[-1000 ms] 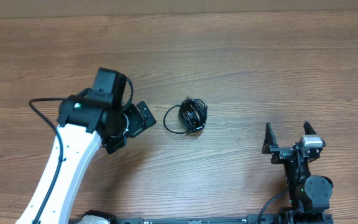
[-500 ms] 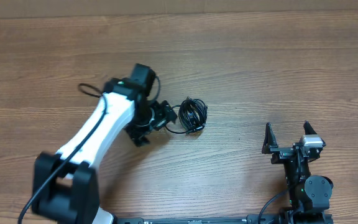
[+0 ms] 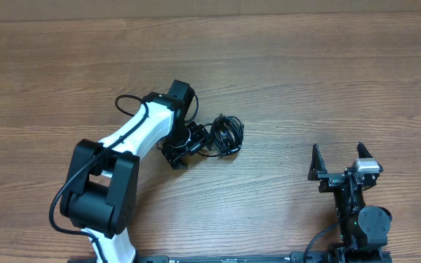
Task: Untangle cables
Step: 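Grasp a strand of the black cable bundle with the left gripper and lift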
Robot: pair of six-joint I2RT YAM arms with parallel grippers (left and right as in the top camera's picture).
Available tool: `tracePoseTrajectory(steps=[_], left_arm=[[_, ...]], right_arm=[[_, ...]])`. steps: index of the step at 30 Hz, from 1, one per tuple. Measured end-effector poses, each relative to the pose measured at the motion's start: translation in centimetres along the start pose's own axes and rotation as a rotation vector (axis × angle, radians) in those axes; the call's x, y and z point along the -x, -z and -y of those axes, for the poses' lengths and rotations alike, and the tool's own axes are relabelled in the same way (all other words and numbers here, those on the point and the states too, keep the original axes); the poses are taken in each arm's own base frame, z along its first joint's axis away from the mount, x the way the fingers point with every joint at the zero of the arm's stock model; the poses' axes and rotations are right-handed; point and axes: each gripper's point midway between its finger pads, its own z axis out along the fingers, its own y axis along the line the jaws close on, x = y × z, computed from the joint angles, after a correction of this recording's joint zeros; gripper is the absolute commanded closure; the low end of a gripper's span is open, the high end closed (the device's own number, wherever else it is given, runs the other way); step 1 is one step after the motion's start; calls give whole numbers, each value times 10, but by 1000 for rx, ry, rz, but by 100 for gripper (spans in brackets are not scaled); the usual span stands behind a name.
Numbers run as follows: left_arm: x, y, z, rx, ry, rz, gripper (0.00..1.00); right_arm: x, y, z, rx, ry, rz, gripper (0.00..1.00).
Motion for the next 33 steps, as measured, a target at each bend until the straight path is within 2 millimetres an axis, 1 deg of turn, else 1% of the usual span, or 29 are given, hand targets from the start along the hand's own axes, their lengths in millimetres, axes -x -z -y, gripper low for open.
tracePoseTrajectory(steps=[2,5,6,7,8,10,13,14,16,18,20,22,24,27,31,33], left_arm=[[2,-3,1,-3,-1,1,30],[4,-7,1,-1,-7,0,37],[4,-8,1,2,-7,-2,41],[4,-9,0,3,-7,-3,53],[4,-9,0,4,-10,-3,61],[4,-9,0,2,-20,-4,64],[4,-9,1,-1,-30,-5,74],[4,-9,1,-1,-42,-6,80],[2,-8,-1,8,-54,-14,96],[-1,-2,-2,22,-84,-30,96],[-1,9,2,26,-111,-37,96],[-1,25,11,19,-140,-33,96],[0,46,23,7,-172,-22,96],[1,85,47,-32,-229,19,96],[2,146,76,-93,-293,124,96],[2,180,89,-127,-320,201,96]], right_arm=[[0,0,0,0,0,0,0],[0,0,0,0,0,0,0],[0,0,0,0,0,-1,0],[0,0,0,0,0,-1,0],[0,0,0,0,0,0,0],[0,0,0,0,0,0,0],[0,0,0,0,0,-1,0],[0,0,0,0,0,0,0],[0,0,0,0,0,0,0],[0,0,0,0,0,0,0],[0,0,0,0,0,-1,0],[0,0,0,0,0,-1,0],[0,0,0,0,-1,0,0],[0,0,0,0,0,0,0],[0,0,0,0,0,0,0],[0,0,0,0,-1,0,0]])
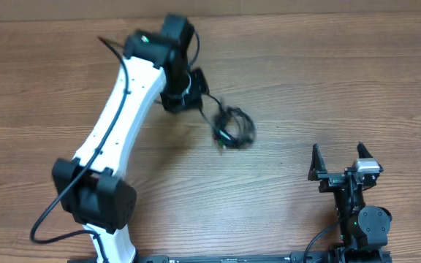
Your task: Untangle cables
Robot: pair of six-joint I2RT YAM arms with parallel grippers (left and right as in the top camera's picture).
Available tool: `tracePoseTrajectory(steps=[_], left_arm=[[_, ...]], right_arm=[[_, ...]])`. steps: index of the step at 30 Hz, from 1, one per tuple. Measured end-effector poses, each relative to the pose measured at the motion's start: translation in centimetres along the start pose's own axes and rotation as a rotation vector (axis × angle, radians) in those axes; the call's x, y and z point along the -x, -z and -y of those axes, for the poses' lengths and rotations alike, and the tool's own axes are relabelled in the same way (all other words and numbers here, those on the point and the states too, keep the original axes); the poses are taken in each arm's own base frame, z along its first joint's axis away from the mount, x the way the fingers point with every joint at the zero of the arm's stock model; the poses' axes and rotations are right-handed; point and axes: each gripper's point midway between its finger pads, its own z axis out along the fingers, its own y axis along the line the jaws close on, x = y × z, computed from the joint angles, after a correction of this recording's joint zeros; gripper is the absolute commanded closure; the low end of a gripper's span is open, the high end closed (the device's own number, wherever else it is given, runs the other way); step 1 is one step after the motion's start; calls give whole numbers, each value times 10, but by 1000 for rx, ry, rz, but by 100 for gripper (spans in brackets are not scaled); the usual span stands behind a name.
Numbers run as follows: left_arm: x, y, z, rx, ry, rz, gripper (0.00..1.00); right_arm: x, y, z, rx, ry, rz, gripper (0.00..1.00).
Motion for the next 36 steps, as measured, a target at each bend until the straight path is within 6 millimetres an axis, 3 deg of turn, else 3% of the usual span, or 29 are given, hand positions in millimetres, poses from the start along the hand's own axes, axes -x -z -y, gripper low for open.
tracePoseTrajectory(steps=[7,12,16,22,26,32,36], left_arm=[[22,111,34,-88,-74,309,96],[22,162,44,-151,-101,455,96],[11,164,44,-143,-114,441,96],[-3,143,47,-89,-164,378,96],[-3,139,49,-85,-174,377,96],[4,146,69,-173,-209,409,96],[3,145,62,-141,-206,404,96]], right_arm=[[0,0,0,0,0,0,0],[0,0,0,0,0,0,0],[0,0,0,0,0,0,0],[0,0,0,0,1,0,0],[0,0,0,0,0,0,0],[0,0,0,0,0,0,0],[0,0,0,0,0,0,0]])
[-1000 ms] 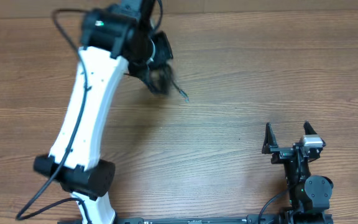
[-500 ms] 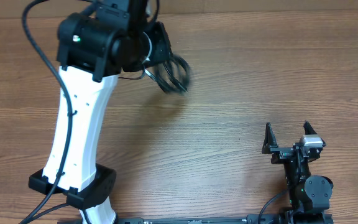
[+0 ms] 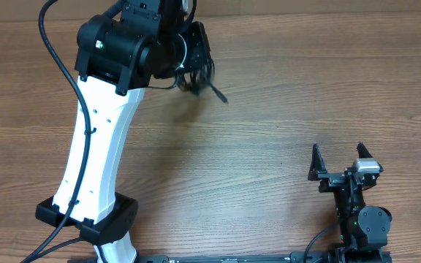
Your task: Untangle cables
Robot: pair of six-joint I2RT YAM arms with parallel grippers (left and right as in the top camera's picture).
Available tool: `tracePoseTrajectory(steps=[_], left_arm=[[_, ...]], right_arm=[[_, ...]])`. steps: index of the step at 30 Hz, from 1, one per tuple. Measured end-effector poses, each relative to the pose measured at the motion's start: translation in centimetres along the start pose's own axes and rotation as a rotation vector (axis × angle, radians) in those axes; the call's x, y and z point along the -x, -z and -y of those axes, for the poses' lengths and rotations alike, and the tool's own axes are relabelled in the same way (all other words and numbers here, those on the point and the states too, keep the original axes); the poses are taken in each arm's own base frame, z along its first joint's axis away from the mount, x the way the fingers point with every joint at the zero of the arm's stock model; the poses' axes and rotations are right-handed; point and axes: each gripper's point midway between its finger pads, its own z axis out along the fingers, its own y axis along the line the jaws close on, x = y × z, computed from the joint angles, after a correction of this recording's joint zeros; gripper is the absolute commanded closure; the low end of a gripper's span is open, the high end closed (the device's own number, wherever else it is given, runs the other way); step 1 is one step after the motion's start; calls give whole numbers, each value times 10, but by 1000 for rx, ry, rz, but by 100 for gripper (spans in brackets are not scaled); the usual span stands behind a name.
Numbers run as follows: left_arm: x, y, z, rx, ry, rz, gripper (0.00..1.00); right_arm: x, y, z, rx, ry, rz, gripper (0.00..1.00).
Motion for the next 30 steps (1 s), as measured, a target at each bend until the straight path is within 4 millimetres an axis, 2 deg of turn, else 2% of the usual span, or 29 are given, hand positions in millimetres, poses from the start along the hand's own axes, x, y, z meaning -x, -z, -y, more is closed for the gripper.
tracePoseTrajectory(steps=[3,5,10,12,15,17,20,24,27,30], left_arm=[[-16,-2,-17,96,-2,-48,96],[-26,-10,-23,151,-20,-79,96],[-69,-62,-34,285,-113,-248,96],[-79,-80,-37,317,-130,-298,96],[-78,-84,-40,330,-143,-309,96],[-69,-75,-36,311,-145,-278,96],[-43,-48,-20,234,-146,-161,96],[-14,14,1,112,-145,28,93],[-9,54,6,57,-145,119,92],[-12,75,7,30,-151,150,96]], right_arm=[[0,0,0,0,0,-1,0],[0,0,0,0,0,0,0],[0,0,0,0,0,-1,0],[0,0,0,0,0,-1,0],[0,0,0,0,0,-1,0],[0,0,0,0,0,0,0],[0,0,0,0,0,0,0],[0,0,0,0,0,0,0],[0,0,0,0,0,0,0],[0,0,0,0,0,0,0]])
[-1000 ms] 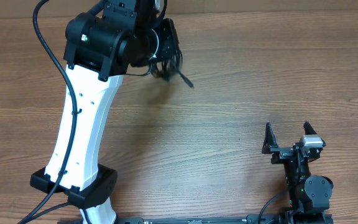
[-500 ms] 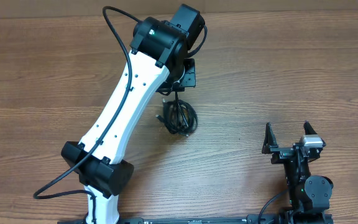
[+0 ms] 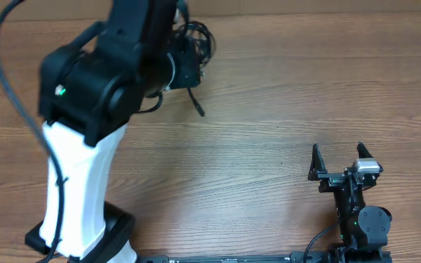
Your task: Untangle cables
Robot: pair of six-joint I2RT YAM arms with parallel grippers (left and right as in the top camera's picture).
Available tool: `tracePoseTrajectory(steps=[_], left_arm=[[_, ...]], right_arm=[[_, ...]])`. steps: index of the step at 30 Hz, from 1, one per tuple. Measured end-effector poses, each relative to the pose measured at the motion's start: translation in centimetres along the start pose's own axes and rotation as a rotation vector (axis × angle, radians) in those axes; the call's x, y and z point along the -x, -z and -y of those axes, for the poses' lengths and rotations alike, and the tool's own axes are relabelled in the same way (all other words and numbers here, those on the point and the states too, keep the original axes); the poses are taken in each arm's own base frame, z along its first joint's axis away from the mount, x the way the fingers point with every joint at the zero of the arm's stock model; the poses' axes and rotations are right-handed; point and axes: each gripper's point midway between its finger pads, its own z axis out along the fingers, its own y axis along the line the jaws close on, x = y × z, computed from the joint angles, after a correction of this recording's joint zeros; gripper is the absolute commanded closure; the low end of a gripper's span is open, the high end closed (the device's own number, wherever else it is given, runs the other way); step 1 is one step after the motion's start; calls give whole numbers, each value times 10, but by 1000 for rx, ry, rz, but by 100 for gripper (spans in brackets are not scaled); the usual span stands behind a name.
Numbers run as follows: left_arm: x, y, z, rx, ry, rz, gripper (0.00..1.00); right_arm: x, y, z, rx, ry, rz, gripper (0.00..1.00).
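My left arm is raised high toward the overhead camera, and its black gripper [image 3: 185, 64] is shut on a tangled bundle of black cable [image 3: 199, 36], lifted off the table at the far left-centre. One loose cable end [image 3: 197, 106] hangs down below the gripper. The fingers themselves are mostly hidden by the wrist and the bundle. My right gripper [image 3: 336, 162] rests at the near right of the wooden table [image 3: 305, 88], open, with nothing between its fingers, far from the cables.
The raised left arm's white link [image 3: 79, 183] and black elbow [image 3: 101, 80] cover much of the table's left side. The right arm's base [image 3: 360, 223] sits at the near edge.
The left arm has risen further toward the camera with the cable bundle. The bundle now shows above the gripper and the dangling end hangs lower. The right arm has not moved.
The left gripper was at the cable bundle lying on the table's middle. Then it was further back with the bundle trailing from it, partly lifted. Then it held the bundle off the table at the far side, and now holds it higher still.
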Motion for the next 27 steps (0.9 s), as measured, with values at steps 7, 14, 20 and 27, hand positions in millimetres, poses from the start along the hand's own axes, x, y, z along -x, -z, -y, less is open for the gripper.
tracePoseTrajectory(steps=[7,14,20,27], left_arm=[[-44,-62,-5,91,-31,-231,96],[-89,-138,-26,225,-44,-451,87],[-87,-140,-24,218,-45,-440,27],[-87,-138,-24,214,-39,-448,0]], right_arm=[[0,0,0,0,0,0,0],[0,0,0,0,0,0,0],[0,0,0,0,-1,0,0],[0,0,0,0,0,0,0]])
